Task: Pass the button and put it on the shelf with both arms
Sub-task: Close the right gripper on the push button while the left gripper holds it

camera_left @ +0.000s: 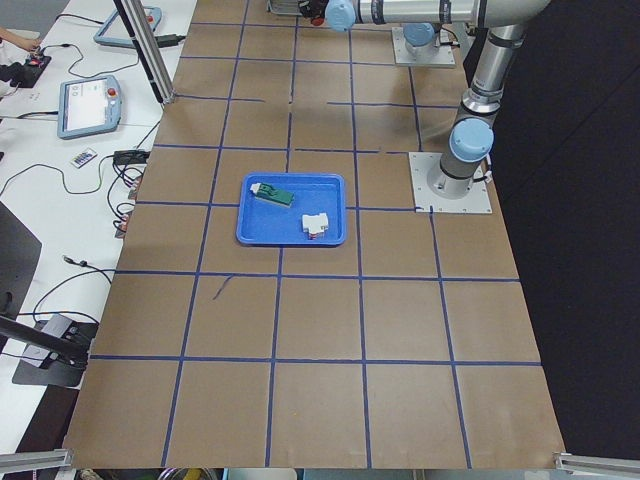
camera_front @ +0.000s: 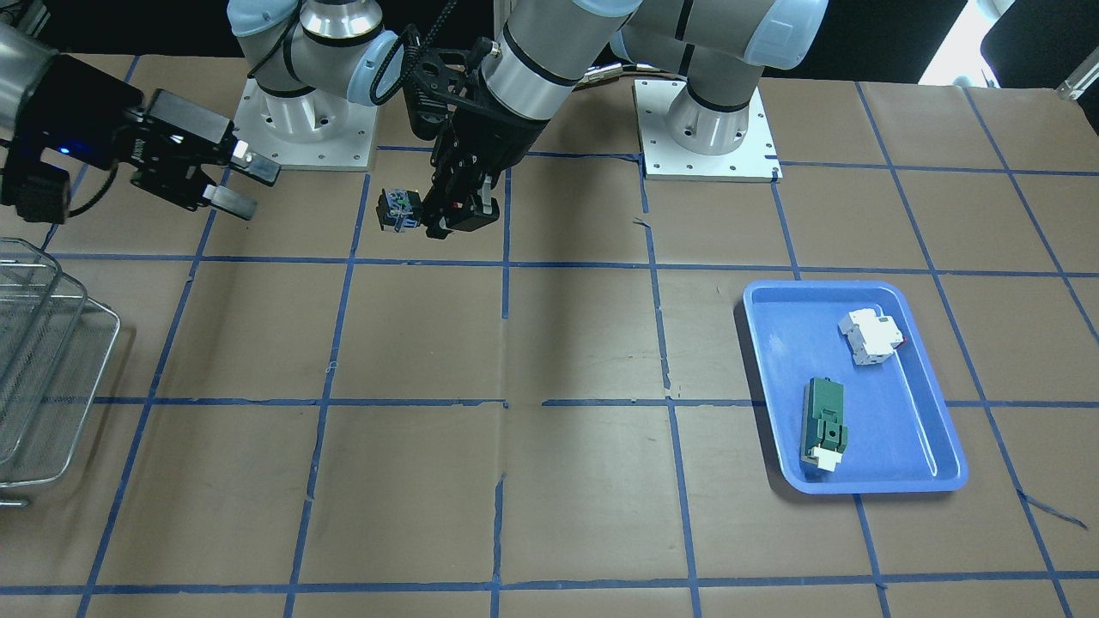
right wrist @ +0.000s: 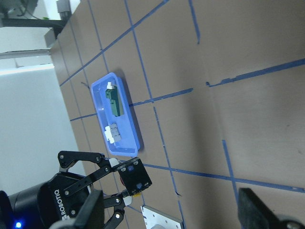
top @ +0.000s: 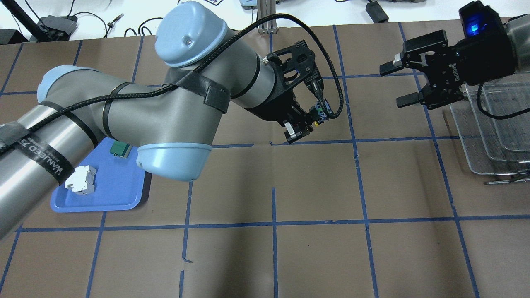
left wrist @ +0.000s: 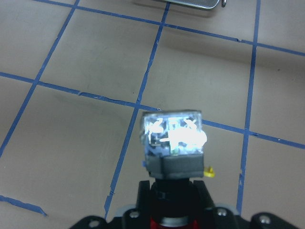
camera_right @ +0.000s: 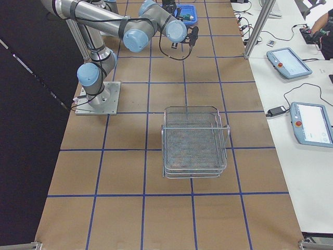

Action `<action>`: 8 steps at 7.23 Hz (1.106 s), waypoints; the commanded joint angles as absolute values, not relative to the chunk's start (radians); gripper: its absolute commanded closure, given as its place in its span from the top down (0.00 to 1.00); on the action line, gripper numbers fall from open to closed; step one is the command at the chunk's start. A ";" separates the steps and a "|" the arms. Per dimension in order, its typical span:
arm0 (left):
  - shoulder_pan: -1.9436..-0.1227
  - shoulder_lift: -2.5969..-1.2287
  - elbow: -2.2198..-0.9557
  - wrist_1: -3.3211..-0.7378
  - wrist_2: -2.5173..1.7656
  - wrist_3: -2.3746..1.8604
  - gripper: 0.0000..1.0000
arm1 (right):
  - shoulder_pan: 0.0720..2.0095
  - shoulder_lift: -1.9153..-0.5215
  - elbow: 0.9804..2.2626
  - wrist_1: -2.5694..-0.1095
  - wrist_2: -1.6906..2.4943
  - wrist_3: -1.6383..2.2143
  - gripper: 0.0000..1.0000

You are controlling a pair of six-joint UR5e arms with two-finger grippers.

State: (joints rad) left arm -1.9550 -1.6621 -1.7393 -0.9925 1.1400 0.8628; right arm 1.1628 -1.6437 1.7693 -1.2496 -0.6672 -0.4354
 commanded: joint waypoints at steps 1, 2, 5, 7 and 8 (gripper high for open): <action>-1.957 -1.658 -1.736 -0.989 1.100 0.856 0.00 | 1.230 -1.631 1.807 -1.243 -0.627 -0.573 1.00; -1.957 -1.661 -1.741 -0.968 1.095 0.838 0.00 | 1.300 -1.603 1.816 -1.246 -0.626 -0.628 1.00; -1.957 -1.658 -1.741 -0.946 1.094 0.825 0.00 | 1.339 -1.594 1.798 -1.259 -0.612 -0.666 1.00; -1.959 -1.655 -1.740 -0.946 1.094 0.824 0.00 | 1.333 -1.594 1.795 -1.256 -0.614 -0.655 0.96; -1.959 -1.655 -1.740 -0.946 1.094 0.824 0.00 | 1.330 -1.601 1.793 -1.249 -0.614 -0.652 0.88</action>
State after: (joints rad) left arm -1.9586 -1.6567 -1.7401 -0.9466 1.0938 0.8240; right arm 1.3339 -1.5958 1.7951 -1.2552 -0.6132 -0.6564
